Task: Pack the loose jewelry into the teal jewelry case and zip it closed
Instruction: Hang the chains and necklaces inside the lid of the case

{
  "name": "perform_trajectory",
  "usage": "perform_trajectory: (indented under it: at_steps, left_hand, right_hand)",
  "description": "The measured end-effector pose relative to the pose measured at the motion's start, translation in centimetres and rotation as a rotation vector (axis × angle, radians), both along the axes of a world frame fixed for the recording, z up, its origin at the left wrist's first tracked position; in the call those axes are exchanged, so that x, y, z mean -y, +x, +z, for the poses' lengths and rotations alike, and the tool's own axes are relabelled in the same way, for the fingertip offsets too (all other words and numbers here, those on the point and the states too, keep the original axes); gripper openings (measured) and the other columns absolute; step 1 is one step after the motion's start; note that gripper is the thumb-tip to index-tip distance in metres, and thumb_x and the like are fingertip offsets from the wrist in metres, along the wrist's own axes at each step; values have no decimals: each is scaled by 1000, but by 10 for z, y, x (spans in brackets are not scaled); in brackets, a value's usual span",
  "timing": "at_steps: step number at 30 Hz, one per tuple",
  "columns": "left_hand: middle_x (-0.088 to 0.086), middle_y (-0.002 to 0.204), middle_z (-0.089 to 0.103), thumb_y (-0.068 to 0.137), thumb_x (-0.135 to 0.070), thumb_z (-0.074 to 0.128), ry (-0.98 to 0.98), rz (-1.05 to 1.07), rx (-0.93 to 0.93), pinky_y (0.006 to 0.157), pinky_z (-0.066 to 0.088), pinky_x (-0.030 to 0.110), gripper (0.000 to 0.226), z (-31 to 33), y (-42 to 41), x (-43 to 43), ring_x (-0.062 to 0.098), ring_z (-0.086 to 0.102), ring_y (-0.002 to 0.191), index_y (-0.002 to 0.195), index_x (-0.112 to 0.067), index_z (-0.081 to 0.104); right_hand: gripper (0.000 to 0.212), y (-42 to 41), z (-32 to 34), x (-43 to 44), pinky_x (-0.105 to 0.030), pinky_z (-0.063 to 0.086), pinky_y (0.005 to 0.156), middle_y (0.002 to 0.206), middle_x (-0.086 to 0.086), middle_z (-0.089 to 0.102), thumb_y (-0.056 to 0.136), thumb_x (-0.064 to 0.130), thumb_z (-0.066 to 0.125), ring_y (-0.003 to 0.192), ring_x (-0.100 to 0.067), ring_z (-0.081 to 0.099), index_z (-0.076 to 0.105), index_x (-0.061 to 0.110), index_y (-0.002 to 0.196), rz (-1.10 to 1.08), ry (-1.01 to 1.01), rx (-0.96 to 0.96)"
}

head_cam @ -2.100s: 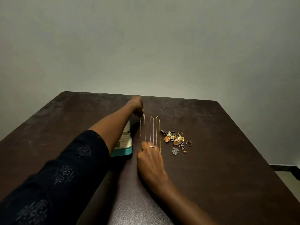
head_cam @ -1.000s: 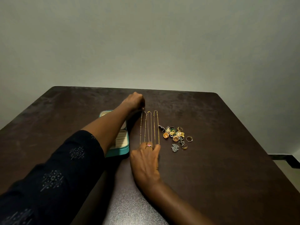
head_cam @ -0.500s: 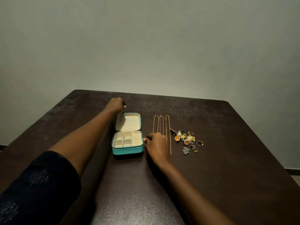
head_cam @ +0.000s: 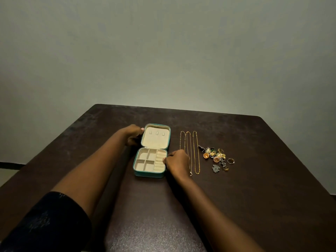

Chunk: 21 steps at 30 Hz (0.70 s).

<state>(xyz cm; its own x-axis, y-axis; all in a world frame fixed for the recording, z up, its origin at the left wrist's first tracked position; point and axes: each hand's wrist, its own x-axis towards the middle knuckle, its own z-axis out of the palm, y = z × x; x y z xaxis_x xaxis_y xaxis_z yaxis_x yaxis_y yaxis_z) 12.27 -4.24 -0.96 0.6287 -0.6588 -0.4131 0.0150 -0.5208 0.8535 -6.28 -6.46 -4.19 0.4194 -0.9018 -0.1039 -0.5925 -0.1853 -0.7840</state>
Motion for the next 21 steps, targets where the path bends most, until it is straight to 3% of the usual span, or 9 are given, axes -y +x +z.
perform_trajectory:
  at_steps: [8, 12, 15, 18, 21]
  left_hand:
    - [7, 95, 61, 102, -19, 33, -174, -18, -97, 78, 48, 31, 29, -4, -14, -15, 18, 57, 88, 90, -10, 57]
    - [16, 109, 58, 102, -12, 33, -98, -56, 17, 82, 47, 32, 32, -10, -16, -22, 23, 55, 97, 117, 5, 55]
    - [18, 110, 59, 101, -11, 36, -72, -56, 89, 80, 48, 33, 32, -11, -19, -23, 21, 58, 89, 122, 6, 53]
    - [19, 119, 61, 99, -17, 42, 32, -46, 371, 93, 48, 41, 32, -12, -21, -20, 29, 58, 104, 119, 2, 57]
    - [19, 134, 50, 97, -21, 46, 96, -59, 672, 103, 41, 45, 36, -6, -36, -14, 34, 48, 122, 130, -7, 53]
  right_hand:
    - [15, 2, -1, 2, -27, 41, 64, 93, -17, 70, 78, 9, 62, 93, -34, 64, 73, 5, 87, -28, -21, -7]
    - [13, 0, -3, 5, -31, 47, 67, 89, -17, 71, 78, 11, 64, 90, -34, 65, 73, 3, 83, -7, -24, -17]
    - [13, -2, -4, 6, -28, 43, 62, 84, -17, 71, 76, 13, 67, 84, -32, 66, 72, 2, 78, 6, -14, 2]
    - [17, -6, -3, 7, -30, 53, 68, 71, -15, 70, 79, 18, 70, 61, -24, 65, 74, 2, 78, 31, 32, 60]
    - [23, -14, 1, 15, -30, 54, 63, 57, -10, 62, 82, 22, 69, 44, -19, 57, 72, 2, 73, 7, 50, 103]
